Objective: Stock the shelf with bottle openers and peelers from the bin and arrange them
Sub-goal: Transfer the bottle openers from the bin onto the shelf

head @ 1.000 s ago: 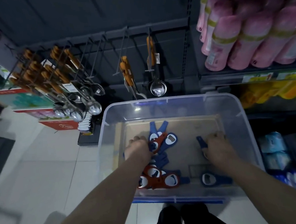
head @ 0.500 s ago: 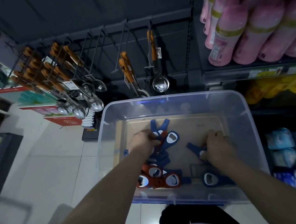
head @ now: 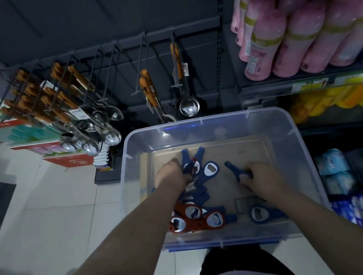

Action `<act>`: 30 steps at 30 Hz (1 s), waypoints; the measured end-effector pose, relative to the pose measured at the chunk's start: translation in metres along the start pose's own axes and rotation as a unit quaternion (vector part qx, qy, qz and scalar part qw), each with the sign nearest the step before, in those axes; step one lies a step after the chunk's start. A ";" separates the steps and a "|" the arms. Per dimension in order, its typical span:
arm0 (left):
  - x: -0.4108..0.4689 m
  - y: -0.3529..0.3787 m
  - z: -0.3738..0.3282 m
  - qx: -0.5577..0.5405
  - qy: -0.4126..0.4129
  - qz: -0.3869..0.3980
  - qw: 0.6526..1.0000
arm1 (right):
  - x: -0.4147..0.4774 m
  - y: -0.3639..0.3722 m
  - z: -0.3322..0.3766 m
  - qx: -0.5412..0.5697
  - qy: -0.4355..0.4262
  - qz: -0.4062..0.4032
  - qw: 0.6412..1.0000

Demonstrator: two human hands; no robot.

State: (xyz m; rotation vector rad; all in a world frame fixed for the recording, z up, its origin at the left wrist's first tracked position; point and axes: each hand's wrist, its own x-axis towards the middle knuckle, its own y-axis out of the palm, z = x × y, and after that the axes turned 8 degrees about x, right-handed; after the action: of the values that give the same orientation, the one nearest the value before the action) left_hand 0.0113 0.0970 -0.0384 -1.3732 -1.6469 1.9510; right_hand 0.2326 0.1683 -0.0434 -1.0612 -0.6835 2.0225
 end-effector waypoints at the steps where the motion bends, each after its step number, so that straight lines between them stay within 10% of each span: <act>1: 0.000 -0.004 0.000 -0.042 0.001 -0.002 0.999 | -0.004 -0.006 0.007 0.023 -0.008 -0.023 0.999; 9: -0.012 -0.028 -0.075 -0.254 0.158 -0.038 0.953 | -0.056 -0.064 0.012 0.132 0.006 -0.253 0.959; 30: -0.307 0.024 -0.497 -0.174 0.582 -0.004 0.795 | -0.345 -0.251 -0.288 0.106 0.251 -0.572 0.774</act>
State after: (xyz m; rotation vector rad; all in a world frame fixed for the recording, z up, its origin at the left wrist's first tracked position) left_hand 0.5622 0.1944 0.1306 -2.0285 -1.2867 0.4132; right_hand 0.7013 0.0707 0.1475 -0.6873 -0.5614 0.6817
